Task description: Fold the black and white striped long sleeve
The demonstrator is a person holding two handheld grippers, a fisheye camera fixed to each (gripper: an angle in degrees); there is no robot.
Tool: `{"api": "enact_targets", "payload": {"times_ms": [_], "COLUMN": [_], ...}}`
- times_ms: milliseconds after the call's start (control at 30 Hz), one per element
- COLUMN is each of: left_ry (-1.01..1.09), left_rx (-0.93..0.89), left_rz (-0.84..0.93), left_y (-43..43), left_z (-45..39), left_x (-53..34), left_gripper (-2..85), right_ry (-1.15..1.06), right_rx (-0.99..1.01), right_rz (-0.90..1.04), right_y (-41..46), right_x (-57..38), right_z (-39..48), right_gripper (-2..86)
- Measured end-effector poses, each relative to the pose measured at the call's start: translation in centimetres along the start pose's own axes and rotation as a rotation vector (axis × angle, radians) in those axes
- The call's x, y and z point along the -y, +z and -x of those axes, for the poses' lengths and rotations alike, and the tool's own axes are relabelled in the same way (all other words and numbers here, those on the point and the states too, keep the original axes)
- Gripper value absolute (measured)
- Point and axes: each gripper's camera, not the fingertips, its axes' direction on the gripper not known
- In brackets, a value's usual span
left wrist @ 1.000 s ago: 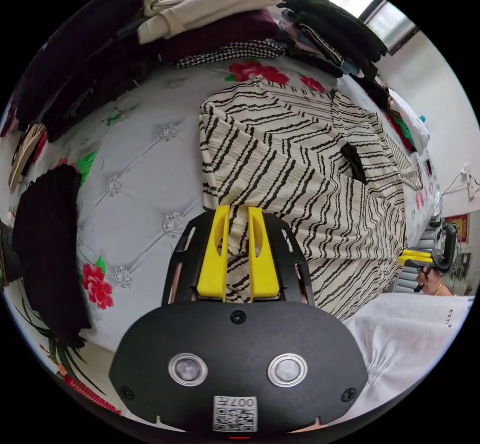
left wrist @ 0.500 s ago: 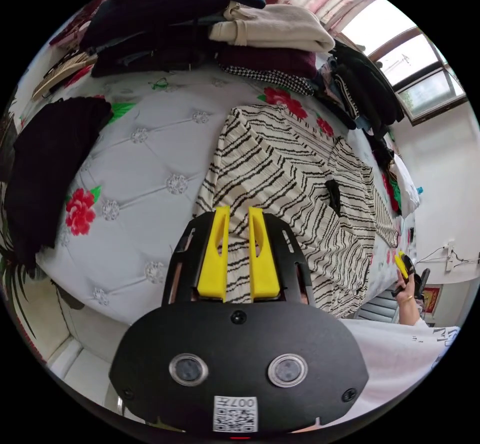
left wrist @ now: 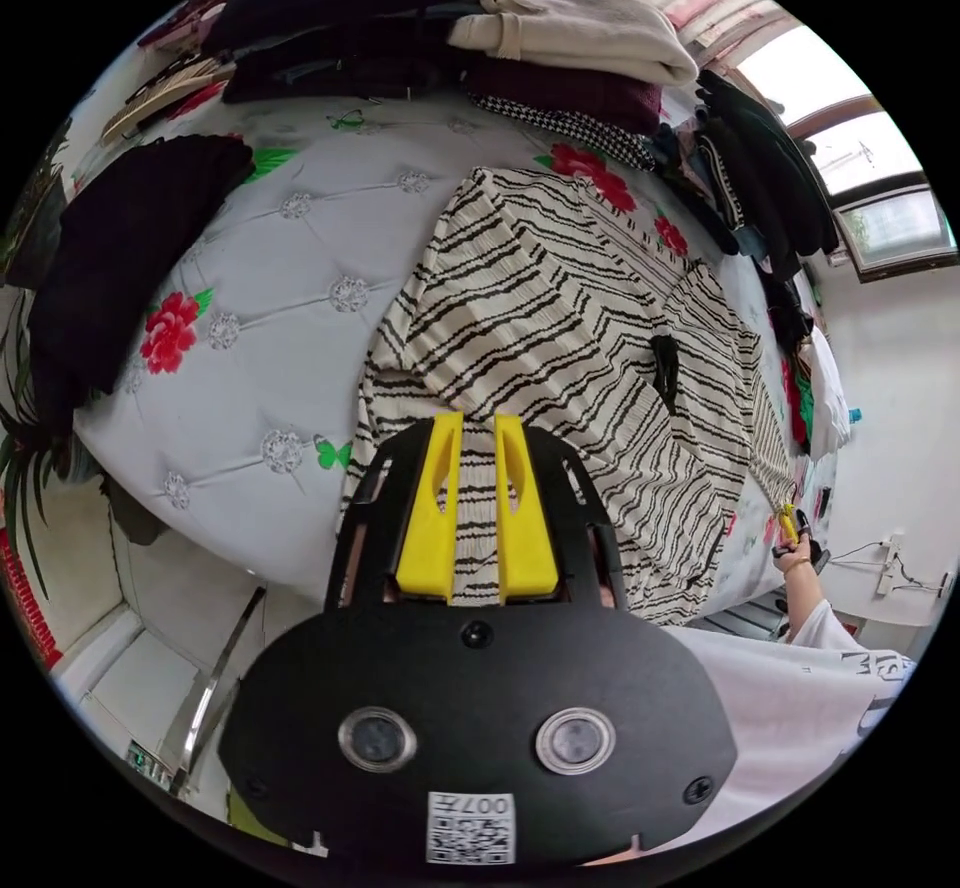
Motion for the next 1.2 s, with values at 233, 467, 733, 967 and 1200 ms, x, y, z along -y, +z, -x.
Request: {"api": "enact_targets", "payload": {"times_ms": [233, 467, 733, 967, 1200], "left_ry": [-0.098, -0.107, 0.032, 0.092, 0.151], "left_rx": [-0.008, -0.097, -0.247, -0.232, -0.255], "left_rz": [-0.020, -0.073, -0.165, -0.090, -0.055], "left_y": [-1.6, -3.7, -6.7, -6.6, -7.0], "left_z": [2.4, 5.2, 7.8, 12.8, 16.0], "left_x": [-3.1, -5.4, -7.4, -12.3, -14.6], "left_gripper": [5.2, 4.9, 5.2, 5.2, 5.2], "right_ry": [-0.343, -0.979, -1.632, -1.715, -1.736], "right_rx": [0.244, 0.586, 0.769, 0.561, 0.454], "right_rz": [-0.005, 0.148, 0.465, 0.953, 1.006], "right_y": [-2.6, -6.9, -10.1, -1.1, 0.4], "right_x": [1.0, -10.5, -40.1, -57.9, -61.6], "right_z": [9.3, 27.0, 35.6, 30.2, 28.7], "right_gripper": [0.0, -0.2, -0.2, -0.2, 0.0]}}
